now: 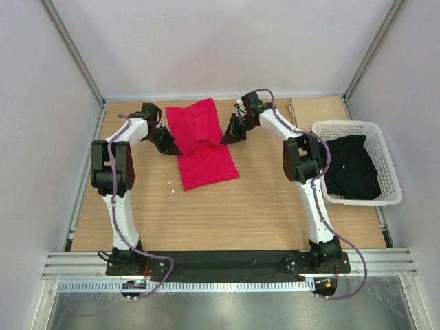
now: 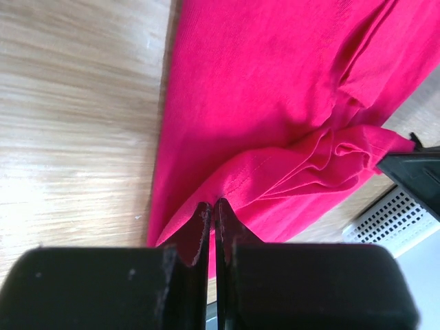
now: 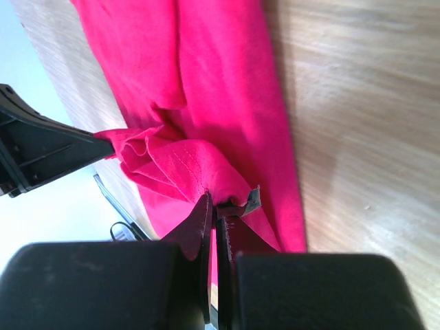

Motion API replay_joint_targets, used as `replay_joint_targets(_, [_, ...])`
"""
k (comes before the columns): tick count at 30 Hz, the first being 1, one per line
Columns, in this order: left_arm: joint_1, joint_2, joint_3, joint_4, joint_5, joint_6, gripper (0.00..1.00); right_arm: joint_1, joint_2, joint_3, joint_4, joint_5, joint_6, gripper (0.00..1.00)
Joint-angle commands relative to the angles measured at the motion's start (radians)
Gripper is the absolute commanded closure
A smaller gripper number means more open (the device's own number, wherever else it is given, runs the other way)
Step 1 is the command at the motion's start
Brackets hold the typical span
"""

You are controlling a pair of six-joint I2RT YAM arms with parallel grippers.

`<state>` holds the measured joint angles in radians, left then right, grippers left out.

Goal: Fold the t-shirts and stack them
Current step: Fold the tshirt

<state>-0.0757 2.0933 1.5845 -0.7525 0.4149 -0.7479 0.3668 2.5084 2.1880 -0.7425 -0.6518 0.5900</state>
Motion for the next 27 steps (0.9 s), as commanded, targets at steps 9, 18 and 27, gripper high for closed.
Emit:
replay_joint_targets(9, [0.025, 0.031, 0.072, 0.016, -0.01, -0.021, 0.96, -0.019, 0.044, 0.07, 0.104, -0.039, 0.083, 0.88])
replay_joint_targets(18, [0.04, -0.084, 0.094, 0.042, -0.141, -0.004, 0.51, -0.032, 0.027, 0.079, 0.288, -0.028, 0.295, 0.54])
replay_joint_targets(27, [0.002, -0.259, -0.084, 0.213, 0.06, -0.011, 0.57, -0.026, -0.098, 0.081, 0.066, 0.018, 0.074, 0.45])
